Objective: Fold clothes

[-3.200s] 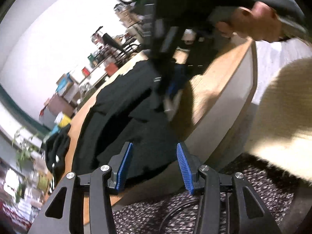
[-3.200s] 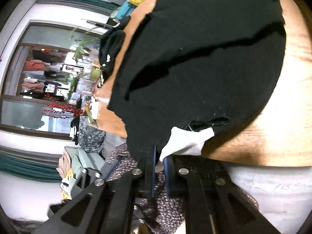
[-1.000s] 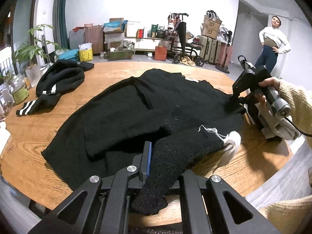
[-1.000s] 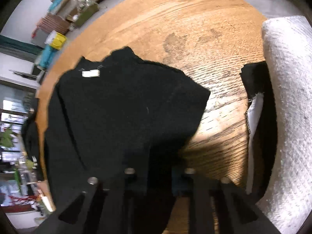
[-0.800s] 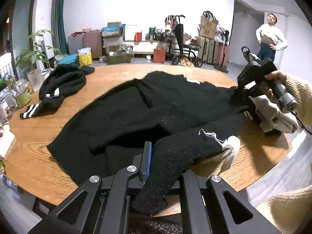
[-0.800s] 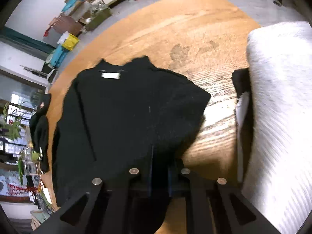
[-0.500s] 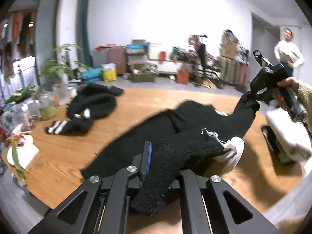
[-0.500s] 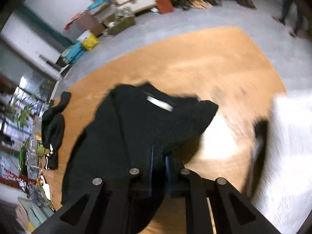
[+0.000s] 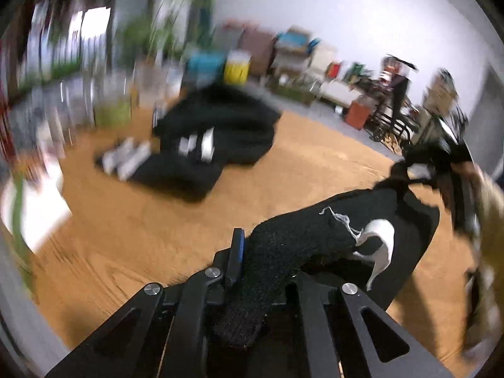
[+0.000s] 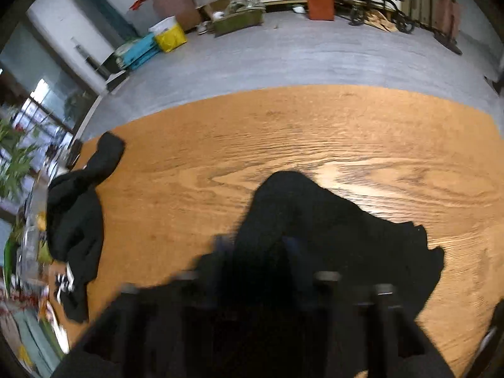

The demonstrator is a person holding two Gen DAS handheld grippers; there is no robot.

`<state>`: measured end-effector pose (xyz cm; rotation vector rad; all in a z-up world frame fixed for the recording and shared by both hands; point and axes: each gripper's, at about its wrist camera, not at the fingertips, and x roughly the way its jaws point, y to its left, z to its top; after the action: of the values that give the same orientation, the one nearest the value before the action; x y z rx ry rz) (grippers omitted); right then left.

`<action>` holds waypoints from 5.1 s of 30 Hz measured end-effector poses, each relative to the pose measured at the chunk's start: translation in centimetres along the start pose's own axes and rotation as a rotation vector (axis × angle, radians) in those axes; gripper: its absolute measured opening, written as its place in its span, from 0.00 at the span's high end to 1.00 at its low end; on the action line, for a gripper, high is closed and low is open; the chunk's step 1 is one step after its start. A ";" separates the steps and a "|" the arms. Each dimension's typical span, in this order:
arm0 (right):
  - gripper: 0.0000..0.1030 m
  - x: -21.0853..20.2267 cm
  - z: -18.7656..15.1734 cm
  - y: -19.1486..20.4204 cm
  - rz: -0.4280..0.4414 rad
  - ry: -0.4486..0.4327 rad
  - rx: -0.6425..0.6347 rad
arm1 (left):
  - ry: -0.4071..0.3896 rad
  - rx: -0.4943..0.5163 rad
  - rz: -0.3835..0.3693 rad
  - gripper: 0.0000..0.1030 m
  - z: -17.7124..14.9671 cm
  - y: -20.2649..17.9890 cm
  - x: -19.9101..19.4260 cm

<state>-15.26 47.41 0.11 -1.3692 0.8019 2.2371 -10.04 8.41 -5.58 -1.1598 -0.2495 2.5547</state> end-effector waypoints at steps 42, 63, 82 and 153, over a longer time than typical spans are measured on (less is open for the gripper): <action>0.56 -11.7 -26.3 0.4 0.032 0.019 -0.647 | 0.408 0.235 -0.144 0.83 -10.8 -9.8 -4.3; 0.49 -7.3 -24.4 -0.8 0.103 0.056 -0.549 | 0.451 0.171 -0.144 0.89 -10.9 -7.9 -0.6; 0.26 -5.0 -28.2 -7.0 -0.022 0.060 -0.393 | 0.437 0.003 -0.297 0.91 -11.3 -2.6 -0.5; 0.16 -1.5 -17.8 -16.0 -0.048 -0.120 0.274 | 0.414 0.437 0.028 0.75 -10.2 -19.2 0.7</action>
<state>6.86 47.89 -9.15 -1.1040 0.9797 2.0602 1.45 26.83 -7.26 -1.4638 0.4027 2.1621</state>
